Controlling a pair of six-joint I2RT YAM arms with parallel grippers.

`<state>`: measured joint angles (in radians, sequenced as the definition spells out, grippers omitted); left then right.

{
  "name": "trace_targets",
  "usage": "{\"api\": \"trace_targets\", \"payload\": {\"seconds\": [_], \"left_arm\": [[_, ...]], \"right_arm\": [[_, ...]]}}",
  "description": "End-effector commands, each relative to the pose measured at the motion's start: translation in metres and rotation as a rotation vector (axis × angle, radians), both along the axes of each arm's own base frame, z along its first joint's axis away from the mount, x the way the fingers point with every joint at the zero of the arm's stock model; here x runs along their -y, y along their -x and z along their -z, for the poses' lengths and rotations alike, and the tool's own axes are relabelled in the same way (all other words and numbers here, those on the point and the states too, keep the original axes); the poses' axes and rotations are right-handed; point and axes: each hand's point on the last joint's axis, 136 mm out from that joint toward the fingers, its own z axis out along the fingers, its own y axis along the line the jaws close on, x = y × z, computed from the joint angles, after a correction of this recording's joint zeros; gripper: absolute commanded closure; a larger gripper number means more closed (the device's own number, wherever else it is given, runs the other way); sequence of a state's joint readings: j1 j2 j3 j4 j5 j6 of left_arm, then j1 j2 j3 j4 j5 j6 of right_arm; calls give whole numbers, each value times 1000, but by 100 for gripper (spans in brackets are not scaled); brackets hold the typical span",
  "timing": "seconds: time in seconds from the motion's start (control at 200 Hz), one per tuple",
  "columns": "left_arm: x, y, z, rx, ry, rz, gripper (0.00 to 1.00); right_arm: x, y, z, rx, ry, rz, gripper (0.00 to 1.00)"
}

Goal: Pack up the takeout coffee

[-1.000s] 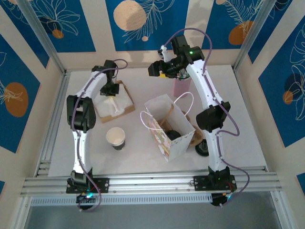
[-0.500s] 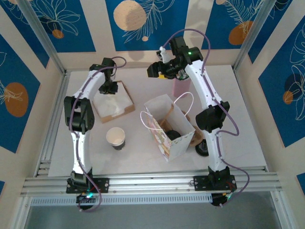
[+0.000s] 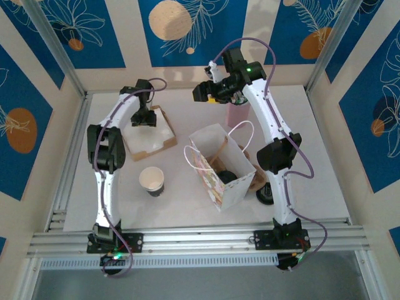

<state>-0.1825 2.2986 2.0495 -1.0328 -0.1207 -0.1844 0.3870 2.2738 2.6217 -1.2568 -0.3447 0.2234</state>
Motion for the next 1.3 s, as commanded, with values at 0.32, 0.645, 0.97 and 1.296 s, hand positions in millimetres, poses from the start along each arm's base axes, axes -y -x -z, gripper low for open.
{"api": "trace_targets", "payload": {"seconds": [0.32,0.645,0.97,1.296], "left_arm": [[-8,5,37,-86,-1,-29,61],[-7,4,39,-85,-1,-28,82],[-8,1,12,-36,-4,-24,84],[-7,0,-1,-11,4,-21,85]], "right_arm": [[-3,11,-18,36,-22,-34,21],[-3,11,-19,39,-23,-34,21],[-4,12,-20,40,-26,-37,20],[-5,14,-20,40,-22,-42,21]]}}
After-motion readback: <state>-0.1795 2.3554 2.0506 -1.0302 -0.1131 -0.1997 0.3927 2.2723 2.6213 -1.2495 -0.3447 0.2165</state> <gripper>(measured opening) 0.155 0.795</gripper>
